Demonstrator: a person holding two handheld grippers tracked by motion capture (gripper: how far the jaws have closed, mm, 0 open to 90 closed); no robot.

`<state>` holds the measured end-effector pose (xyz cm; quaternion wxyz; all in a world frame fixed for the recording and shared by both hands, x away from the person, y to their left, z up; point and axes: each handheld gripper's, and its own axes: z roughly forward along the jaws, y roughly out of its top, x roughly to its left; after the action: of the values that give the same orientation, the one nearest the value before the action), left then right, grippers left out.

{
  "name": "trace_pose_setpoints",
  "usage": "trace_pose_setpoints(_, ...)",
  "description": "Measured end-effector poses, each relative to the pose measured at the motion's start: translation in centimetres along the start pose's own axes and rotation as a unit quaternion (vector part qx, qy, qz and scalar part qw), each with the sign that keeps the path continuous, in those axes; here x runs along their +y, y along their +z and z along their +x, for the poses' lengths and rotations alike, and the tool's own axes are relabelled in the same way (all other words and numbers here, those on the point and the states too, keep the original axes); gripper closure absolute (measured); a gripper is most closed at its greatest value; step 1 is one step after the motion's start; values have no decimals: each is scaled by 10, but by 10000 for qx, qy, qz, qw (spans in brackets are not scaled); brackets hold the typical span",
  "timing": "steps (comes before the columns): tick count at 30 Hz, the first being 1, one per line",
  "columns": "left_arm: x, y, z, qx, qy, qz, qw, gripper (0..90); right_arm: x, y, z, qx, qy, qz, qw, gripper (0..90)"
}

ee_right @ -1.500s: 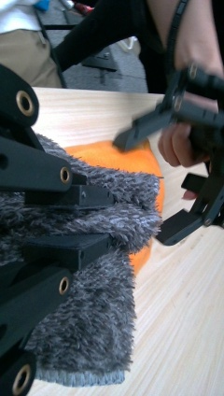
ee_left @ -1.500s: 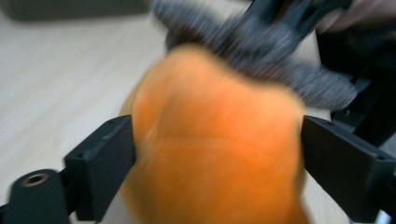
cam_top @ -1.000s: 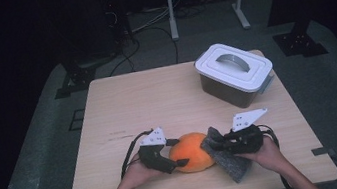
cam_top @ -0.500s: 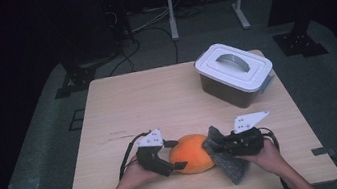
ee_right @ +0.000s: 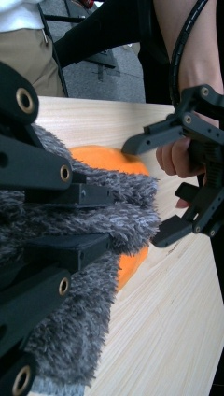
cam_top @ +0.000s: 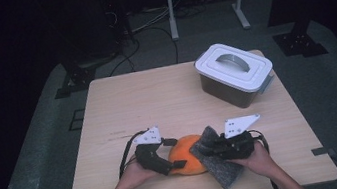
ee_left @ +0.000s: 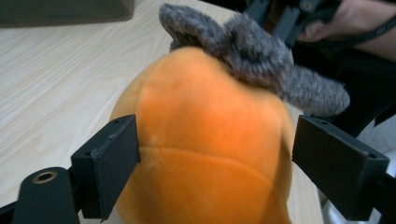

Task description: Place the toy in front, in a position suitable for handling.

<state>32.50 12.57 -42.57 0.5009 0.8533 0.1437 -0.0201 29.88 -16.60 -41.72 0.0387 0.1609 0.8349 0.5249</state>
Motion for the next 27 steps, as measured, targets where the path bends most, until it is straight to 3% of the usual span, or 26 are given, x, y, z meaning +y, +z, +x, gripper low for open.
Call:
trace_pose_setpoints(2,-1,2,-2,64,89,84,9999,194,-1,0,1,-19,-26,-1,10000,757)
trace_pose_setpoints(4,-4,3,-1,55,53,99,9999,216,-2,-2,0,-2,-25,18,10000,755)
trace_pose_setpoints(8,-11,0,5,-70,-63,23,10000,218,-11,-10,-9,64,204,4,9998,747)
trace_pose_setpoints(13,-17,-3,10,-188,-100,63,9998,218,-25,-20,-20,-116,459,179,9987,750)
trace_pose_setpoints(15,-18,-4,10,-226,-103,95,9996,217,-24,-21,-19,-98,517,132,9985,753)
trace_pose_setpoints(17,-19,-5,11,-262,-100,82,9996,202,-17,-18,-13,-103,399,73,9991,753)
trace_pose_setpoints(22,-15,-10,15,-198,-362,-216,9989,89,-7,-8,-5,2,165,34,9999,762)
trace_pose_setpoints(24,-15,-7,15,-173,-347,-159,9991,86,-7,-5,-2,54,113,70,9999,762)
trace_pose_setpoints(27,-16,-5,15,-115,-353,-41,9993,162,-8,-6,-3,-6,82,129,9999,764)
